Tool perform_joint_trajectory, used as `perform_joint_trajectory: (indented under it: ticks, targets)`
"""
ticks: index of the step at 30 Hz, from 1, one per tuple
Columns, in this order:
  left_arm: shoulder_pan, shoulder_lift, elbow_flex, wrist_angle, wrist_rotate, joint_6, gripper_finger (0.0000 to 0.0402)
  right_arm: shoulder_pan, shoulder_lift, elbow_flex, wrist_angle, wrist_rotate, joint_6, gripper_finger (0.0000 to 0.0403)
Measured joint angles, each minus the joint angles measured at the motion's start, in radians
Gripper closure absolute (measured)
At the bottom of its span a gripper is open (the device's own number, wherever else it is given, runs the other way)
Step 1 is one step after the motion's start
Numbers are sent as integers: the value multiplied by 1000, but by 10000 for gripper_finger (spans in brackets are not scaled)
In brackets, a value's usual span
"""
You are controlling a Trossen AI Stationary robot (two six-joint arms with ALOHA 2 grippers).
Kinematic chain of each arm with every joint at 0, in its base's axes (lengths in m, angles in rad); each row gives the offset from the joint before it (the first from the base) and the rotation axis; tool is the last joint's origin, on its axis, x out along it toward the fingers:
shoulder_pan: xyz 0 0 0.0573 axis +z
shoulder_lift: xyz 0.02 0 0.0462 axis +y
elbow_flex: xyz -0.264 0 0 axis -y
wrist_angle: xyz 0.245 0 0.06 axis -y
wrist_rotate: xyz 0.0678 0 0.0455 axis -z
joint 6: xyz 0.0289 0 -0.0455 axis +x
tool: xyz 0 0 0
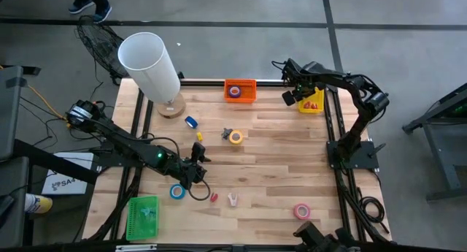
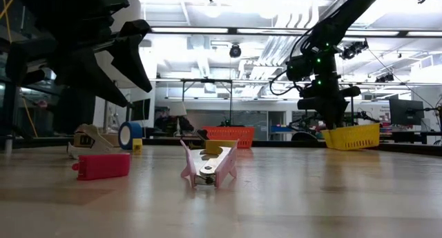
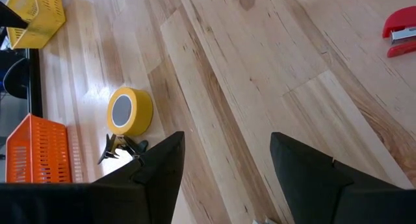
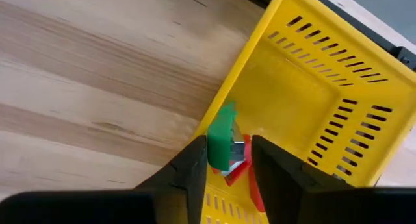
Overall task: Pick and place Stapler, Stapler remover, tape
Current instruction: Put the mini green stapler into the yellow bin, then put the pink tape into the orange bin
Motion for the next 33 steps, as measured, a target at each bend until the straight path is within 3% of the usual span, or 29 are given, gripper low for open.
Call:
perform_joint_trajectory:
  ticks: [6, 15, 25, 33]
  targets:
    - [0, 0, 0, 1, 0, 0, 179, 0, -13, 0, -4, 51, 2, 286]
    - [0, 0, 0, 1, -1, 0, 179, 0, -158, 0, -6, 99, 27, 285]
    - [0, 0, 0, 2, -1, 0, 179, 81, -365, 0, -74, -105, 20, 284]
    - [0, 0, 0, 1, -1, 0, 179, 279, -486, 0, -181, -219, 51, 284]
